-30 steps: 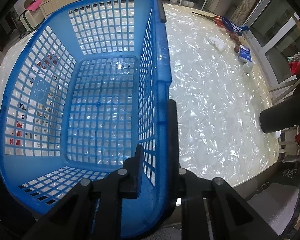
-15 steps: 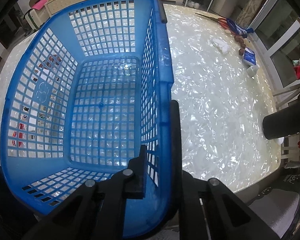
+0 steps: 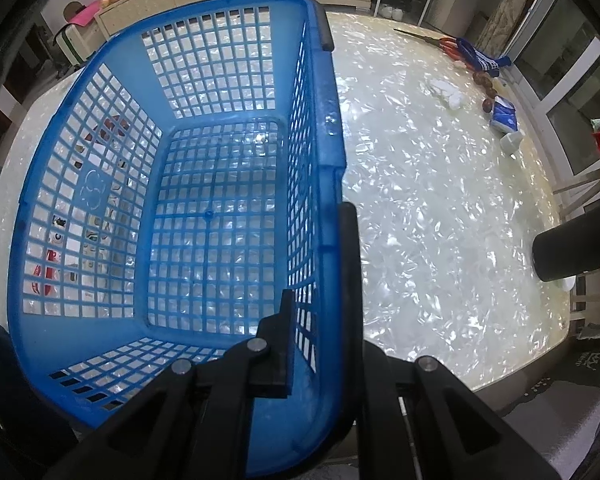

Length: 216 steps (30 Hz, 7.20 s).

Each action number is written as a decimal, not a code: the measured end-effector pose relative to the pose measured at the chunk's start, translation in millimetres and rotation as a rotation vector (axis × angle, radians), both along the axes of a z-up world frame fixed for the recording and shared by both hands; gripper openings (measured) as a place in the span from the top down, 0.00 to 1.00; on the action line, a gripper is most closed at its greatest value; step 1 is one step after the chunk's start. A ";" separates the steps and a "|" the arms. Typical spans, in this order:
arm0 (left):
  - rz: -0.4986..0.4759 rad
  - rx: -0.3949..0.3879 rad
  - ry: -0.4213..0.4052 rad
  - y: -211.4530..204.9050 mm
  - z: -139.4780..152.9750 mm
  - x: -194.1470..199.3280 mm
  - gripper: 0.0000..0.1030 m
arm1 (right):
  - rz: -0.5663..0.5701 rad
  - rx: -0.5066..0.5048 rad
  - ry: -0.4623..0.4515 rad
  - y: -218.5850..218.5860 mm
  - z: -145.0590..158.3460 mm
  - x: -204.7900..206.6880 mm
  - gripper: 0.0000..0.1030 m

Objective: Organize rigid objects
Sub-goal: 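Lift the pouch with the left tool and carry it over the basket, then lower the pouch into the basket and open the left tool, then move the left tool back and grasp the red keychain with astronaut figure, then lift the keychain with the left tool and carry it over the basket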

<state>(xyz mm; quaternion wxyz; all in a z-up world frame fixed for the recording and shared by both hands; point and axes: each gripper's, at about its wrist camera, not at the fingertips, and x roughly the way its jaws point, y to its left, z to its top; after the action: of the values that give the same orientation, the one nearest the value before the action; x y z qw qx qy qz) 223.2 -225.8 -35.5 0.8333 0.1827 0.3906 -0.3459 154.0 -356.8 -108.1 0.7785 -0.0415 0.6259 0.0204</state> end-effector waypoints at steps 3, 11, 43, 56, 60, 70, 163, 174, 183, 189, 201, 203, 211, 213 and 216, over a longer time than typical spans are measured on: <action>-0.045 0.029 0.008 -16.3 -8.4 7.0 0.30 | 0.000 0.007 -0.003 -1.5 -0.7 0.2 0.93; -0.200 0.090 0.027 -49.1 -32.2 13.8 0.30 | -0.008 0.048 -0.010 -7.4 -1.4 -0.2 0.93; -0.316 0.389 0.118 -97.2 -112.1 30.3 0.30 | -0.022 0.090 -0.018 -12.6 -8.4 4.8 0.93; -0.291 0.359 0.153 -92.0 -107.6 36.8 0.14 | -0.024 0.096 -0.021 -13.1 -9.0 3.7 0.93; -0.284 0.369 0.151 -89.5 -99.4 36.2 0.06 | -0.027 0.099 -0.024 -13.7 -9.9 4.3 0.93; -0.270 0.364 0.133 -73.7 -61.1 27.7 0.00 | -0.030 0.111 -0.023 -18.1 -11.7 6.8 0.93; 0.503 0.154 0.470 99.4 -186.7 8.7 0.55 | -0.003 0.125 -0.028 -16.7 -13.4 9.2 0.93; 0.521 0.133 0.412 120.5 -170.9 2.2 0.64 | -0.015 0.115 -0.031 -20.4 -9.3 5.9 0.93; 0.511 0.094 0.356 131.1 -140.0 -6.8 0.64 | -0.024 0.101 -0.033 -23.1 -2.7 2.4 0.93; 0.501 0.073 0.301 147.9 -108.8 -11.2 0.64 | -0.024 0.088 -0.032 -20.8 -0.4 0.6 0.93; 0.374 0.064 0.146 142.0 -21.4 -21.1 0.64 | -0.023 0.083 -0.027 -18.3 -0.2 -1.9 0.93; 0.338 0.066 0.123 135.0 -12.7 -22.8 0.64 | -0.022 0.085 -0.026 -17.9 0.5 -1.4 0.93; 0.168 0.087 0.068 89.9 8.6 -27.3 0.64 | -0.016 0.089 -0.029 -17.4 2.7 -1.2 0.93; 0.116 0.069 0.085 77.8 10.6 -24.6 0.64 | -0.017 0.091 -0.028 -17.7 2.5 -1.3 0.93; 0.058 0.079 0.068 57.1 12.6 -22.3 0.64 | -0.022 0.110 -0.022 -19.2 1.8 -1.4 0.93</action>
<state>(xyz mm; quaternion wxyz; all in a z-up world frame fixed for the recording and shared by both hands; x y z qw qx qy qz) 200.8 -168.7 -23.0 0.8212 0.1921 0.4373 -0.3121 152.7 -376.0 -106.3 0.7867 0.0083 0.6156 0.0458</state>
